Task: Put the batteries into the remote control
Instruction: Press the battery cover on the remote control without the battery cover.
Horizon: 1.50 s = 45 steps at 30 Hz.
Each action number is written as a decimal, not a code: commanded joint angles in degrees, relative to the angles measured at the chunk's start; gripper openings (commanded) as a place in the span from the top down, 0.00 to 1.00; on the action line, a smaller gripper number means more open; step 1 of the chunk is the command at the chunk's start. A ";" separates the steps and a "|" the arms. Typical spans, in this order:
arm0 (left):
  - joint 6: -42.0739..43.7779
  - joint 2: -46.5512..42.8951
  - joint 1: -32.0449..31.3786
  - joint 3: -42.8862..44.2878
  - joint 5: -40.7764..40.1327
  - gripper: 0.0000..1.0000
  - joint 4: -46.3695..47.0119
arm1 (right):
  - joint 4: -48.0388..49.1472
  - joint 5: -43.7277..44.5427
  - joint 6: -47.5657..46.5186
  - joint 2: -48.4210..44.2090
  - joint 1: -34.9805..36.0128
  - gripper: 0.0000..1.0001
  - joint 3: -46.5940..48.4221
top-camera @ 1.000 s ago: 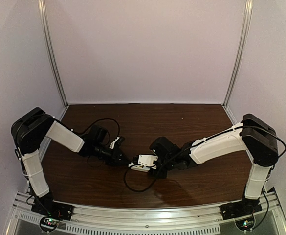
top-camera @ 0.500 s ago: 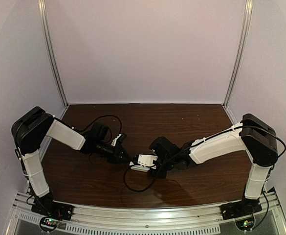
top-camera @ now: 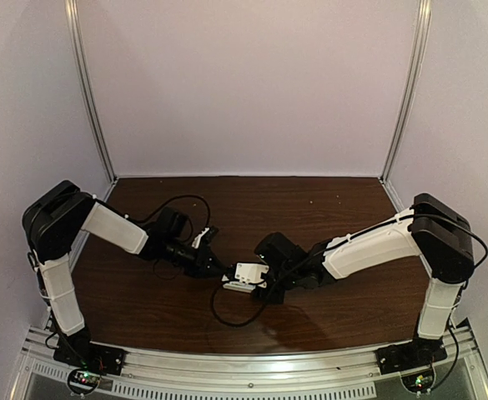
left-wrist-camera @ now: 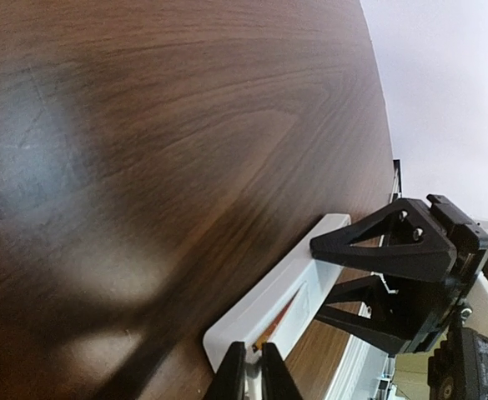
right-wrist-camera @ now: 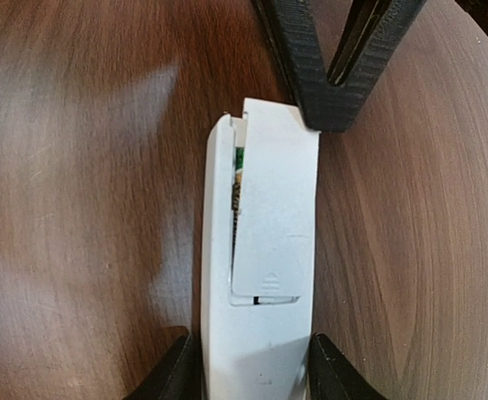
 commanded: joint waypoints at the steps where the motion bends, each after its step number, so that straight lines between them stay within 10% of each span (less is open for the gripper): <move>1: 0.93 0.50 -0.31 -1.08 -0.56 0.92 -0.72 | -2.59 1.05 0.18 1.73 -0.16 0.53 0.83; 14: 1.52 -1.78 -0.31 -1.19 -2.96 0.64 -2.60 | -2.65 1.23 0.19 1.91 -0.15 0.53 0.91; 45: 7.45 -3.08 -5.01 3.91 -14.29 0.76 -14.26 | -3.31 0.98 0.47 2.71 -0.16 0.65 1.62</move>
